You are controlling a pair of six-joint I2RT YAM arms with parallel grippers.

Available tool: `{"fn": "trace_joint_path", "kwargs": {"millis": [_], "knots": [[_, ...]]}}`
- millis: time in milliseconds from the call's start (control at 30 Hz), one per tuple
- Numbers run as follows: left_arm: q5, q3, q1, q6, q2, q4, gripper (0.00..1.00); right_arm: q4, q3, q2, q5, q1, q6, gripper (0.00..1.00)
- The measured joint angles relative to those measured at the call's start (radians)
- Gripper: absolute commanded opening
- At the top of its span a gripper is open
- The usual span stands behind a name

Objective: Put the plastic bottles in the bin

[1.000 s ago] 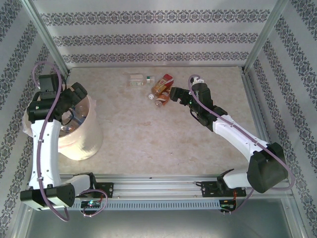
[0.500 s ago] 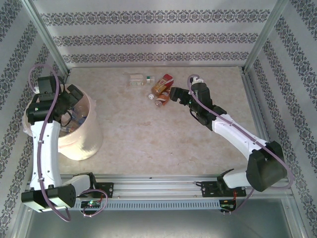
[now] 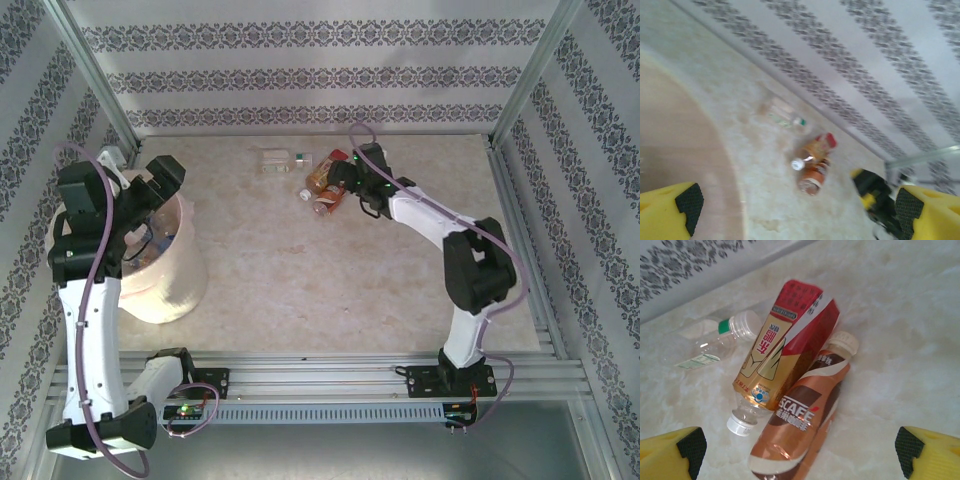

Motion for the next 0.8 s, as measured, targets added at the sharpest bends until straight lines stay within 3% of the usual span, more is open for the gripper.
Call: {"fn": "trace_joint_path", "kwargs": {"millis": [167,433,800], "knots": [[0.115,-0.060,-0.039,-0.028,0.006,0.124,1.00,-0.084,0.143,0.167,0.007,0.046,0.080,0.91],[0.137,-0.082,-0.056,-0.032,0.009,0.158,1.00,-0.195,0.314,0.340,0.063,0.090,0.166,0.82],[0.136,-0.085,-0.062,-0.032,0.029,0.159,1.00,-0.238,0.323,0.368,0.135,0.097,0.210,0.70]]}}
